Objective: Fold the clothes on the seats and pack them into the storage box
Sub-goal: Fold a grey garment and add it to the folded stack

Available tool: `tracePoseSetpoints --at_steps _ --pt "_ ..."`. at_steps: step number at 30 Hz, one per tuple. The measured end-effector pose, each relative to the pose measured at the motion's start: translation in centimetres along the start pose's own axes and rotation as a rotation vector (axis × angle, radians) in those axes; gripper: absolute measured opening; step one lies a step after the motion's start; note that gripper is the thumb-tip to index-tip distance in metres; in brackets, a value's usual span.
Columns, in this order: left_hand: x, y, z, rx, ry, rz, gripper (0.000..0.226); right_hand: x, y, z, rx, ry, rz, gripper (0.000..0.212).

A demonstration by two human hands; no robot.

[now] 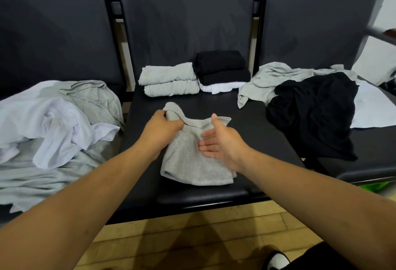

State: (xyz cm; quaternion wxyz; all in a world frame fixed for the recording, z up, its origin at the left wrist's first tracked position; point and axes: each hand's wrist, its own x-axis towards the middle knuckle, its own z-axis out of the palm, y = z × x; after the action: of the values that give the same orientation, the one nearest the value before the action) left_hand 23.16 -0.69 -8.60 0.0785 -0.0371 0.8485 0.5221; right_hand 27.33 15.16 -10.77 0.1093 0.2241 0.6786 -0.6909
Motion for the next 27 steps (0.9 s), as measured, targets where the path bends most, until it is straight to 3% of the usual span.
tracePoseSetpoints --at_steps 3,5,9,12,15,21,24,27 --pt "-1.1 1.5 0.2 -0.302 -0.214 0.074 0.027 0.6 0.1 -0.6 0.297 -0.175 0.122 0.085" --pt "-1.4 1.9 0.4 -0.363 -0.305 0.065 0.017 0.7 0.1 -1.5 0.355 -0.257 0.138 0.084" --pt "-0.5 -0.1 0.8 -0.009 -0.174 0.009 0.015 1.1 0.3 -2.1 0.275 -0.227 0.126 0.047" --pt "-0.3 -1.5 0.9 -0.091 -0.253 -0.191 0.022 1.1 0.7 -1.7 0.214 -0.16 0.159 0.036" --pt "-0.1 -1.9 0.9 -0.262 -0.312 -0.248 0.029 1.3 0.8 -1.5 0.247 -0.181 0.18 0.038" --pt "-0.1 -2.0 -0.1 -0.451 -0.393 -0.321 0.035 1.7 1.3 -1.7 0.392 -0.383 0.203 0.058" --pt "-0.1 -2.0 -0.4 -0.561 -0.468 -0.383 0.05 1.3 1.3 -0.9 0.416 -0.49 0.218 0.058" --pt "-0.5 -1.8 -0.4 -0.631 -0.437 -0.413 0.048 1.0 1.1 0.1 0.419 -0.562 0.226 0.056"
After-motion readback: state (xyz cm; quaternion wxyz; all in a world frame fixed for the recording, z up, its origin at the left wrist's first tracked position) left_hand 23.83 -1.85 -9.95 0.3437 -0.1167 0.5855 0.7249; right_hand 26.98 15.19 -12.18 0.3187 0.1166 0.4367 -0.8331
